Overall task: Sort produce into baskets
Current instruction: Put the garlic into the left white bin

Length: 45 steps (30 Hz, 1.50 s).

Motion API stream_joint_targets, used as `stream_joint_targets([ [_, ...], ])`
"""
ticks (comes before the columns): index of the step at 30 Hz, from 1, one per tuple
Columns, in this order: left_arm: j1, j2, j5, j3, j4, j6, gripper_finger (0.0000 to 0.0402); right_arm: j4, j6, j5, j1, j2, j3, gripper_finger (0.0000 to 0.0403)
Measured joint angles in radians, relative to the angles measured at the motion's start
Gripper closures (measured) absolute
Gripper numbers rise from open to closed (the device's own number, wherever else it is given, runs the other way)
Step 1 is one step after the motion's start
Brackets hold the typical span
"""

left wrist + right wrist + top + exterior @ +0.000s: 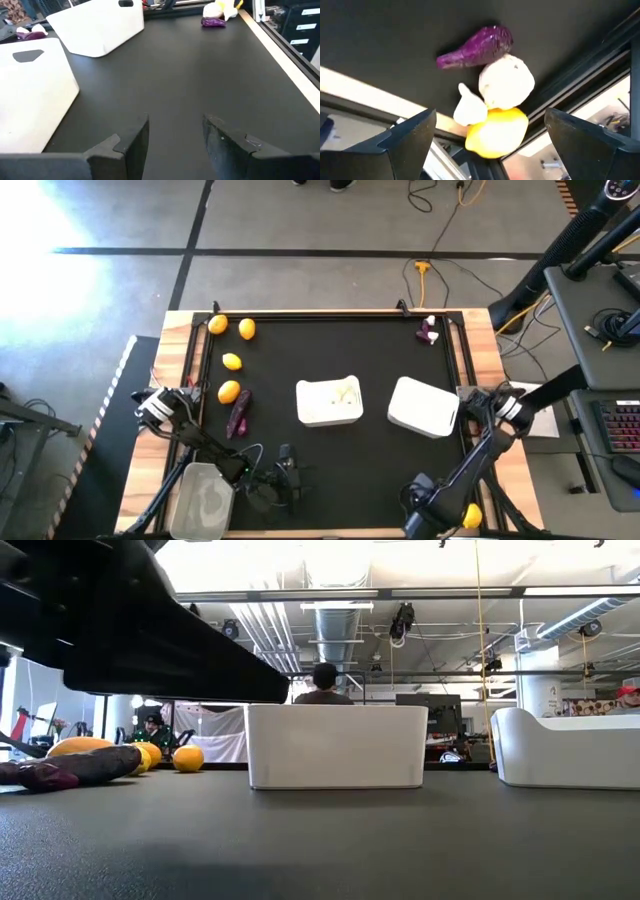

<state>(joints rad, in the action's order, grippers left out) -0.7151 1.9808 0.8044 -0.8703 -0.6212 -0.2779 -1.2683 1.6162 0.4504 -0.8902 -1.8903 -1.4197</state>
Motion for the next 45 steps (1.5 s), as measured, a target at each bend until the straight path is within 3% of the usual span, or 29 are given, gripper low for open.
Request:
stream_joint_targets([
  [6,-0.001,0.0,-0.002,0.0,-0.01,0.0,0.0235,0.003,-0.035,0.005,0.0,-0.004,0.066,0.0038],
  [9,-0.001,0.0,-0.002,0.0,-0.014,0.0,0.0235,0.015,-0.038,0.063,0.0,-0.004,0.115,0.0038],
  [13,-0.001,0.0,-0.002,0.0,-0.015,0.0,0.0235,0.118,-0.016,0.131,0.0,-0.004,0.178,0.0038],
  [19,-0.001,0.0,-0.002,0.0,-0.015,0.0,0.0235,0.25,-0.014,0.144,0.001,-0.001,0.236,0.0046],
  [25,-0.001,0.0,-0.002,0.0,-0.014,0.0,0.0235,0.265,-0.054,0.141,0.002,0.0,0.248,0.0108],
  [36,0.0,0.0,-0.002,0.001,-0.014,0.006,0.0235,0.217,-0.218,0.09,0.022,0.02,0.214,0.0287],
  [41,0.002,0.0,-0.001,0.003,-0.012,0.022,0.0235,0.097,-0.228,0.019,0.084,0.108,0.14,0.0289],
  [45,0.005,0.0,0.0,0.003,-0.013,0.023,0.0235,-0.026,-0.233,-0.16,0.157,0.194,0.052,0.0274],
])
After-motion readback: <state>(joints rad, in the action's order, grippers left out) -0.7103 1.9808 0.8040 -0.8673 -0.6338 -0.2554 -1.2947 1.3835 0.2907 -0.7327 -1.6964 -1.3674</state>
